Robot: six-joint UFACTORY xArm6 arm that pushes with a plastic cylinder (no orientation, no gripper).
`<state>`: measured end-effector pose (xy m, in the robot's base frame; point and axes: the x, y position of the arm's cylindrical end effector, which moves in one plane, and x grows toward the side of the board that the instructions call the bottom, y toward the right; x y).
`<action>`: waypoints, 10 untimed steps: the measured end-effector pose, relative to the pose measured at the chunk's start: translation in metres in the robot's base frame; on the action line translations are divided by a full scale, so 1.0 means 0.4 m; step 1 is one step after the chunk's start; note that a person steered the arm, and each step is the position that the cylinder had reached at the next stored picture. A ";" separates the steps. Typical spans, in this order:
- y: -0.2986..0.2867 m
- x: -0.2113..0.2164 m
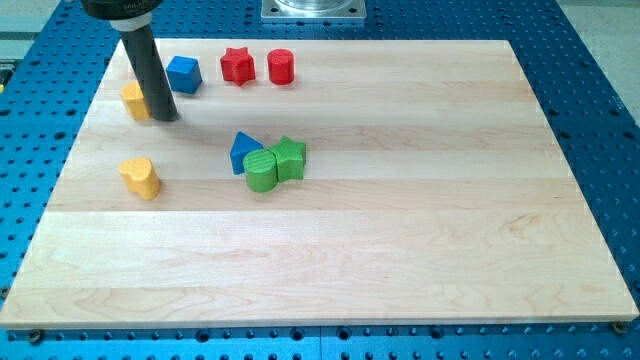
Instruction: Move the blue cube to the top left of the blue triangle
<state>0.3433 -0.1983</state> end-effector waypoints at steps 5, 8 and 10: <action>-0.016 -0.206; 0.046 -0.192; 0.054 0.033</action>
<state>0.3566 -0.1766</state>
